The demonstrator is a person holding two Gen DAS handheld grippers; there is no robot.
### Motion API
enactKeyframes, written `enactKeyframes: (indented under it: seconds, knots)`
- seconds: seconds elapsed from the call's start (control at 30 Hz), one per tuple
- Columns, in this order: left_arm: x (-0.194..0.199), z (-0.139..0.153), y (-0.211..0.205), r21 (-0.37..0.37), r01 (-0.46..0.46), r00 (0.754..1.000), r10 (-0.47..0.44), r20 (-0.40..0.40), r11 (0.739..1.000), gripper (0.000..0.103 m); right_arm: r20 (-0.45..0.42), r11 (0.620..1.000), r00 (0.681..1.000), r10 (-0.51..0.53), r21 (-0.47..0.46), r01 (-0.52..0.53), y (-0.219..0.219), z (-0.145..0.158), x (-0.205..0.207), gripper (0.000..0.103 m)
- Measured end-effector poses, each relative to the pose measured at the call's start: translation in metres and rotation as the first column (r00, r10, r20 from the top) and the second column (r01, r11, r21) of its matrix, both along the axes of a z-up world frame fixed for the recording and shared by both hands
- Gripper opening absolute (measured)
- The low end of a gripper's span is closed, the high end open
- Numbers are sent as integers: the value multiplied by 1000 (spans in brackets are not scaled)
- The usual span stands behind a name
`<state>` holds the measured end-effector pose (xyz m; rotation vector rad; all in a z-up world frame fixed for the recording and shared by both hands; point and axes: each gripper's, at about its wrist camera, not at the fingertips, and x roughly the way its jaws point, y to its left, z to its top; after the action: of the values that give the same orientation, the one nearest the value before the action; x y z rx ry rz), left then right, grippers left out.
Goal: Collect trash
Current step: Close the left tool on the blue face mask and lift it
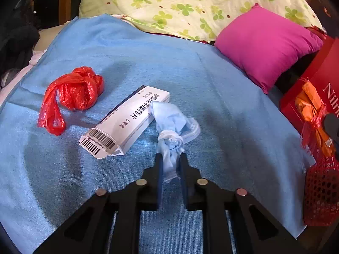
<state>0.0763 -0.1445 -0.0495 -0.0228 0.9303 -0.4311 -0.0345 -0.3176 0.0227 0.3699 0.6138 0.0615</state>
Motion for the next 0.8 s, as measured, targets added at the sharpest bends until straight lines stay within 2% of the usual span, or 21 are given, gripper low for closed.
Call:
enactKeyframes:
  seconds: [0.4,0.8]
  knots:
    - [-39,33,-5,29,83,988,-86,129,996,12,51,1000,999,-13,-6,13,0,14,-25,29]
    - [-69,52,2,148,22,965,-60,255,989,12,59,1000,998,-20,-22,22,3,15,-58,29]
